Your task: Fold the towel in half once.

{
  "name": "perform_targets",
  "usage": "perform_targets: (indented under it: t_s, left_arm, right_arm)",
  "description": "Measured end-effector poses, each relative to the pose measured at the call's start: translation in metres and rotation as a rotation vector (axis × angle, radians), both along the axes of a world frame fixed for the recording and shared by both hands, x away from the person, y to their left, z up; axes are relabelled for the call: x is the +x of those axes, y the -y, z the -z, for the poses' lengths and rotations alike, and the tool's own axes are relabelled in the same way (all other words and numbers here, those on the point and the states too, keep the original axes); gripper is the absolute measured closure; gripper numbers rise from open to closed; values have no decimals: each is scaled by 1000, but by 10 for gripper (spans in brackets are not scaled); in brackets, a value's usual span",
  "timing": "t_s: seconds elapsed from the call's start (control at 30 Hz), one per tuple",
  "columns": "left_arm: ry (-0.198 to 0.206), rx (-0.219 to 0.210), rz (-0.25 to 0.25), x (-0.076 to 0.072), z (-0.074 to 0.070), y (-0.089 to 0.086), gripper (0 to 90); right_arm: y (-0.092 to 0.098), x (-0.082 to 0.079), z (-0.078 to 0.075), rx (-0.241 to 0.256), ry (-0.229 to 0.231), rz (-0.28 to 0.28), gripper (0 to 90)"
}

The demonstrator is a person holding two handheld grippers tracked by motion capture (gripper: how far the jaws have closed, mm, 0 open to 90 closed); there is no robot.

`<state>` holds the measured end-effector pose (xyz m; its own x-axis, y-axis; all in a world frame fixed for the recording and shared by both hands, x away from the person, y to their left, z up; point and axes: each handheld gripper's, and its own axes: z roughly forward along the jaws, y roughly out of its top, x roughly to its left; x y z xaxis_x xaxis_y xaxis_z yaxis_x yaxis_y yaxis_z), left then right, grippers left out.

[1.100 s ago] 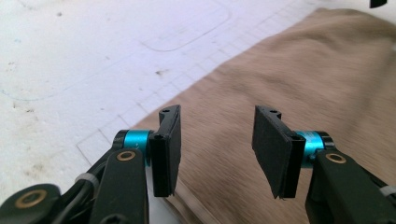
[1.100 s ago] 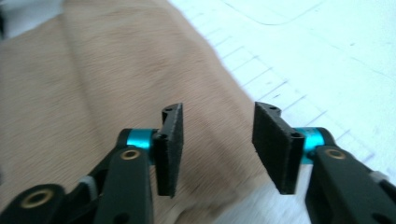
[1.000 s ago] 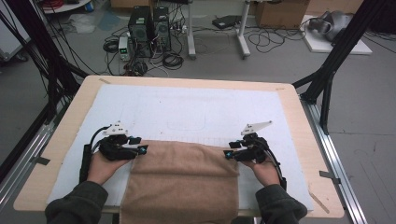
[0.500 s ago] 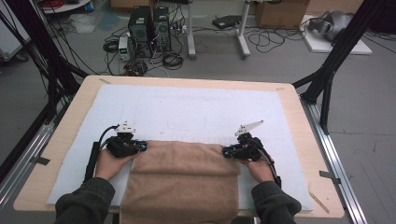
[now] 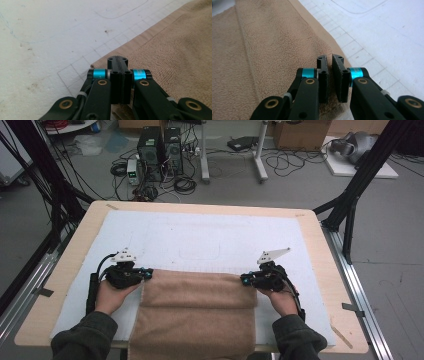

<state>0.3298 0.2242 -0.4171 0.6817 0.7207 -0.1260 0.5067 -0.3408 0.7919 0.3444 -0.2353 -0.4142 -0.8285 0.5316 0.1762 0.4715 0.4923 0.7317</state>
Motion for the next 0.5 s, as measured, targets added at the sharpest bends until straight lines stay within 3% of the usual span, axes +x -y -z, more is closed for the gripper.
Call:
perform_targets:
  t_s: [0.3,0.5]
  left_arm:
    - [66,-33,53,-29,-21,-3,892]
    - [77,-29,95,-54,-20,-6,892]
  right_arm:
    - [-1,-27,-25,28,64,-62,834]
    - [1,-57,-30,30,87,-111,830]
